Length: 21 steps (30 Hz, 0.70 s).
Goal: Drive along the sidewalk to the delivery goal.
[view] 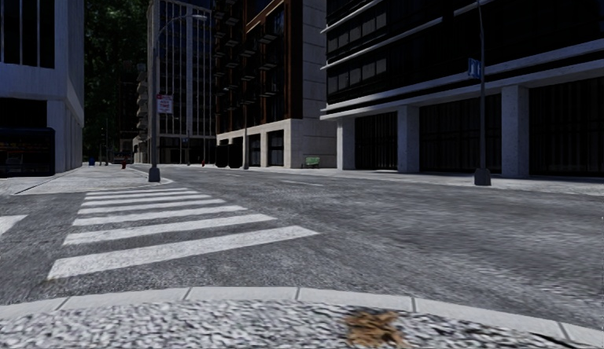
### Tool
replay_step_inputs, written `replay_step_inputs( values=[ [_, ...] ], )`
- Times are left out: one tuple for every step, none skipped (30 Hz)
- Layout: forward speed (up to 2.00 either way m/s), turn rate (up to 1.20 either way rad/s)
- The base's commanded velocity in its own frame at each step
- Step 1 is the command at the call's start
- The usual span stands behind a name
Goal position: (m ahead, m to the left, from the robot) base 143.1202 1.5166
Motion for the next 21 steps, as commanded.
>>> replay_step_inputs(
  values=[
    [2.0, 0.57],
    [2.0, 0.6],
    [2.0, 0.61],
    [2.0, 0.61],
    [2.0, 0.61],
    [2.0, 0.61],
    [2.0, 0.61],
    [2.0, 0.61],
    [2.0, 0.61],
    [2.0, 0.61],
    [2.0, 0.61],
    [2.0, 0.61],
    [2.0, 0.61],
    [2.0, 0.61],
    [2.0, 0.61],
    [2.0, 0.61],
    [2.0, 0.61],
    [2.0, 0.61],
    [2.0, 0.61],
    [2.0, 0.61],
    [2.0, 0.61]
  ],
)
